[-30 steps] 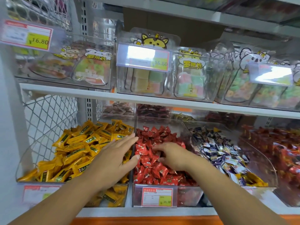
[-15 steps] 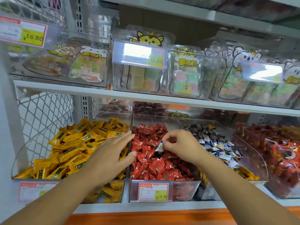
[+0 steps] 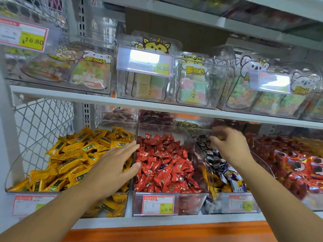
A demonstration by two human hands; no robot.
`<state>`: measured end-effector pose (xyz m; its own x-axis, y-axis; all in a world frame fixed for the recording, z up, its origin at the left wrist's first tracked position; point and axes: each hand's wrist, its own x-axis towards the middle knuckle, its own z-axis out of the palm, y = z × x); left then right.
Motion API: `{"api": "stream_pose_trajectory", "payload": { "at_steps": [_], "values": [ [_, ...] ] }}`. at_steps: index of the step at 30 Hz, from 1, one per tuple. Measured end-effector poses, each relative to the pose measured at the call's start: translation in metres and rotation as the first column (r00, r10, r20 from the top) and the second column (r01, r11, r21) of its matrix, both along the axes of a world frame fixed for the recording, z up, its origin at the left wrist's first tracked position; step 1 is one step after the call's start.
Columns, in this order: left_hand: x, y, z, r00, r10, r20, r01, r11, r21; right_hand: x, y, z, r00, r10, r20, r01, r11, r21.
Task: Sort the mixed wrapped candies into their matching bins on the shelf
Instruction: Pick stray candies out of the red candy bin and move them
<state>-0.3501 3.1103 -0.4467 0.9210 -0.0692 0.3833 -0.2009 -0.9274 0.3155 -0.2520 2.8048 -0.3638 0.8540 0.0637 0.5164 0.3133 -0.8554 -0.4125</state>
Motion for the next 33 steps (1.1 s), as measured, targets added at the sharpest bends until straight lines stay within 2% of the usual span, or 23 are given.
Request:
{"api": "stream_pose_trajectory", "payload": {
  "at_steps": [2,4,5,7,12,15,17,22,24,29,31,33],
  "values": [
    [0.0,0.0,0.0,1.0,-0.001,0.004,0.001,1.0,-0.003,-0.009,0.013,0.004,0.972,0.176,-0.158,-0.192,0.977,-0.089],
    [0.0,0.0,0.0,1.0,-0.001,-0.001,0.001,1.0,-0.006,-0.018,0.037,0.001,0.864,0.331,-0.379,-0.4,0.909,-0.118],
    [0.0,0.0,0.0,1.0,0.001,-0.001,-0.001,1.0,-0.004,-0.018,0.049,-0.003,0.817,0.353,-0.456,-0.462,0.874,-0.151],
    [0.0,0.001,-0.001,1.0,0.002,0.0,-0.002,1.0,0.001,-0.012,0.071,-0.019,0.777,0.313,-0.546,-0.51,0.821,-0.257],
    [-0.001,0.001,-0.002,1.0,-0.011,0.008,0.011,1.0,-0.021,0.02,0.111,-0.058,0.761,0.066,-0.645,-0.504,0.687,-0.523],
    [-0.001,0.001,0.0,1.0,-0.012,0.004,0.012,1.0,-0.016,0.031,0.121,-0.066,0.734,-0.005,-0.679,-0.495,0.68,-0.541],
    [-0.001,0.0,0.001,1.0,-0.009,-0.008,0.009,1.0,-0.011,0.035,0.12,-0.071,0.748,0.016,-0.663,-0.488,0.691,-0.533],
    [-0.002,0.0,0.001,1.0,-0.013,-0.005,0.013,1.0,-0.011,0.036,0.116,-0.078,0.803,0.186,-0.566,-0.495,0.736,-0.462],
    [-0.002,0.001,0.001,1.0,-0.016,-0.005,0.016,1.0,-0.015,0.034,0.113,-0.077,0.806,0.244,-0.54,-0.494,0.78,-0.384],
    [-0.002,0.001,0.0,1.0,-0.018,-0.012,0.018,1.0,-0.013,0.026,0.104,-0.071,0.784,0.411,-0.466,-0.457,0.889,0.015],
    [-0.003,0.001,0.0,1.0,-0.017,-0.015,0.017,1.0,-0.022,0.021,0.104,-0.065,0.75,0.5,-0.432,-0.439,0.866,0.24],
    [-0.003,0.0,0.001,1.0,-0.011,-0.014,0.011,1.0,-0.016,0.015,0.105,-0.054,0.728,0.574,-0.375,-0.412,0.803,0.43]
  ]
}}
